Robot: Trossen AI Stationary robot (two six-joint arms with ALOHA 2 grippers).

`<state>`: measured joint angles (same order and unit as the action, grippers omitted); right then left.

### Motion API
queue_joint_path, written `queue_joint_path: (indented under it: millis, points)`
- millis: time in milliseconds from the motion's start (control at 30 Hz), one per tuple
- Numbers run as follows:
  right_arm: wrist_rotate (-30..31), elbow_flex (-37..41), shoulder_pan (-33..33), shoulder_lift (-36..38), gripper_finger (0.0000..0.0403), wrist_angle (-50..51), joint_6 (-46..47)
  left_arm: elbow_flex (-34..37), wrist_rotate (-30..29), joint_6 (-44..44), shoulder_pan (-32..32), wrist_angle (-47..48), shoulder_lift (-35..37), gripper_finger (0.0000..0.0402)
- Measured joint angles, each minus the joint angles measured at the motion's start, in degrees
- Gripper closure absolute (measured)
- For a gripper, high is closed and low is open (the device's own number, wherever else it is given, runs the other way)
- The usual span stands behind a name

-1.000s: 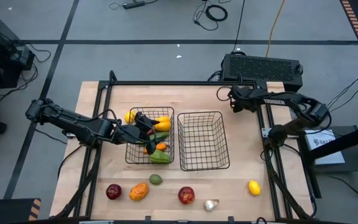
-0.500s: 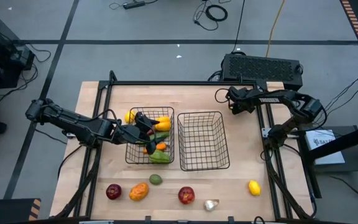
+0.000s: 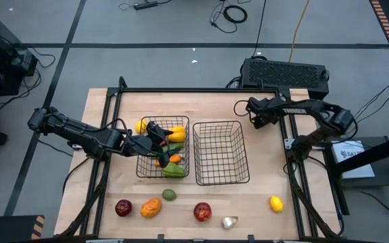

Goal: Sort produce into baskets
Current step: Put the top right yellow lemon into the right black wire basket

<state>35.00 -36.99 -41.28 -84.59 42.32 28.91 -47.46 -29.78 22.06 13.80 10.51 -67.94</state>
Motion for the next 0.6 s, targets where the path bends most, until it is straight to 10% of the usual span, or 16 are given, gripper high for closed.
queue_joint_path:
  millis: [600]
  points:
    - [-25.8, -0.1, 21.5, 37.9, 0.0172, -5.0, 7.1, 0.0, 0.0, 0.0, 0.0, -3.2, 0.0, 0.0024]
